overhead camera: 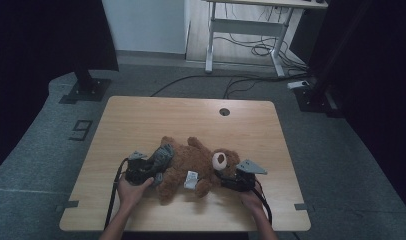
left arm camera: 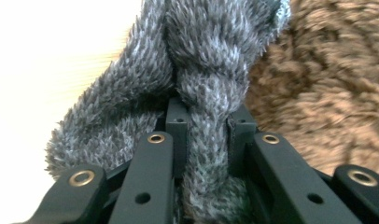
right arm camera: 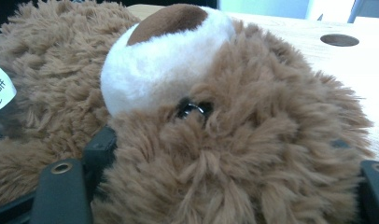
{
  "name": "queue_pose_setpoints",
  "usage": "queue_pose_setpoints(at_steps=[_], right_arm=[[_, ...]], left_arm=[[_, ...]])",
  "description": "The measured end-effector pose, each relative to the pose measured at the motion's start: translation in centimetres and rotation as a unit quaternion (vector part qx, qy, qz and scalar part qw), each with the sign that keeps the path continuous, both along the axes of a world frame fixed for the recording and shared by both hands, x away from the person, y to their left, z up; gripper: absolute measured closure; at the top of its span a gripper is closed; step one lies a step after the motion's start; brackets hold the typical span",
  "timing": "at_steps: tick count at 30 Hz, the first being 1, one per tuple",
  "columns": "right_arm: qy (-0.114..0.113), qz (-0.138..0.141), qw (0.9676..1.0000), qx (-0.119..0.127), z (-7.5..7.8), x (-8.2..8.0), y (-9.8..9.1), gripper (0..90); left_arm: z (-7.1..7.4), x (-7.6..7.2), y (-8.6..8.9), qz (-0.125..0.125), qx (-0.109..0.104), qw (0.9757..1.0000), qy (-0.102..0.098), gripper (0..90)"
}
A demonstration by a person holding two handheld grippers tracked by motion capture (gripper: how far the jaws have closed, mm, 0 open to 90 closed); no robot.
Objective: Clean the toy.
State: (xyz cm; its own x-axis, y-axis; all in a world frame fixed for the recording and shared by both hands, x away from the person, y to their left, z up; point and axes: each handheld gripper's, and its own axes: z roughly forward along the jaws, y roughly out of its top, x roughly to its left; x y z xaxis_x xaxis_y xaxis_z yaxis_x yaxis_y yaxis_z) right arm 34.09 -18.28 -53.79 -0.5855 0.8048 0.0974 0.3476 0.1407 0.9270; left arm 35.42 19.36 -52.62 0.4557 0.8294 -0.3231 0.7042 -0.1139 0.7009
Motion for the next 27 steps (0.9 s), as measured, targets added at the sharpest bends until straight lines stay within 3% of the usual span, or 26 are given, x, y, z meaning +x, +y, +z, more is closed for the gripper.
queue_pose_setpoints(at_steps=[6, 13, 21, 27], right_arm=[[0.001, -0.004, 1.0000, 0.002, 0.0, 0.0, 0.0, 23.3], [-0.004, -0.004, 1.0000, 0.004, -0.1, -0.2, -0.1, 21.5], [0.001, -0.015, 0.9998, 0.013, 0.1, -0.2, -0.2, 11.7], [-0.003, -0.019, 0.9996, 0.019, 0.1, -0.3, -0.2, 9.9]], left_arm=[[1.1, -0.7, 0.0, -0.003, 0.007, 0.9995, -0.029, 75.9], [1.7, -2.2, 1.5, 0.002, 0.026, 0.9988, -0.041, 75.3], [2.5, -4.0, 4.5, 0.024, 0.012, 0.9981, -0.055, 74.8], [2.6, -4.0, 4.3, 0.016, -0.007, 0.9983, -0.056, 74.8]])
